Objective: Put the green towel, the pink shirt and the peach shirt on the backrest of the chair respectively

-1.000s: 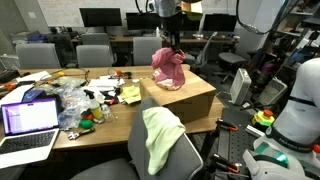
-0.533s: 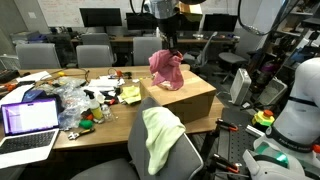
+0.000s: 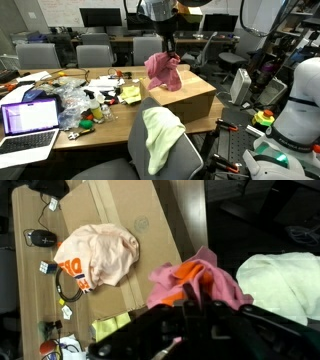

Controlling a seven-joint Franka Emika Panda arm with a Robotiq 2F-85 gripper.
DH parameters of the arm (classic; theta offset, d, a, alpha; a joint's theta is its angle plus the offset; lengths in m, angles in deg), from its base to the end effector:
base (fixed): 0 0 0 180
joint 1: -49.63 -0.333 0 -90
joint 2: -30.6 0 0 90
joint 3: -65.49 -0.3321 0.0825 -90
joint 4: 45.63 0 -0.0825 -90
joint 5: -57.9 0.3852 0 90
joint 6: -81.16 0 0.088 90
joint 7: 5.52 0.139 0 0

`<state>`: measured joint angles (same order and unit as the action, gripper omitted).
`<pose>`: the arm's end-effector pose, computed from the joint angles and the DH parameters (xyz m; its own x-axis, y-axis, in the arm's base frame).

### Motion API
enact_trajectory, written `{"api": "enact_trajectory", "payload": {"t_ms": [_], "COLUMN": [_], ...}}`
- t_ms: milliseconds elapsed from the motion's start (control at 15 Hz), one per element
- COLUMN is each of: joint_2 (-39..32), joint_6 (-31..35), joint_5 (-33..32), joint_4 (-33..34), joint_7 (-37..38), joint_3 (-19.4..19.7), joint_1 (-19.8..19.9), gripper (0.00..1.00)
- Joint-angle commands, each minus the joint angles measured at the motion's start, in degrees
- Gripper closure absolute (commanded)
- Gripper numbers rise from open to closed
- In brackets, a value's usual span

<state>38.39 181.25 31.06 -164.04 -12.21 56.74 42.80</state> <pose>0.4882 0.0815 0.4746 0.8690 0.4250 -0.2535 0.4945 -0.7643 0.4139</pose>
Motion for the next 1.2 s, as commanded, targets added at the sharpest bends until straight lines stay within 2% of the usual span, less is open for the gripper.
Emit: {"api": "enact_trajectory", "payload": {"t_ms": [0,1133], "joint_2": [0.24,-0.18], "joint_6": [-0.87,-0.54], "joint_5": [-0.71,-1.01], "joint_4": [0.70,0.16], "joint_7": [-3.44,-13.91], "joint_3": [-0.65,-2.88], "joint_1": [-1.29,-4.46], "gripper": [0.98,0.98]}}
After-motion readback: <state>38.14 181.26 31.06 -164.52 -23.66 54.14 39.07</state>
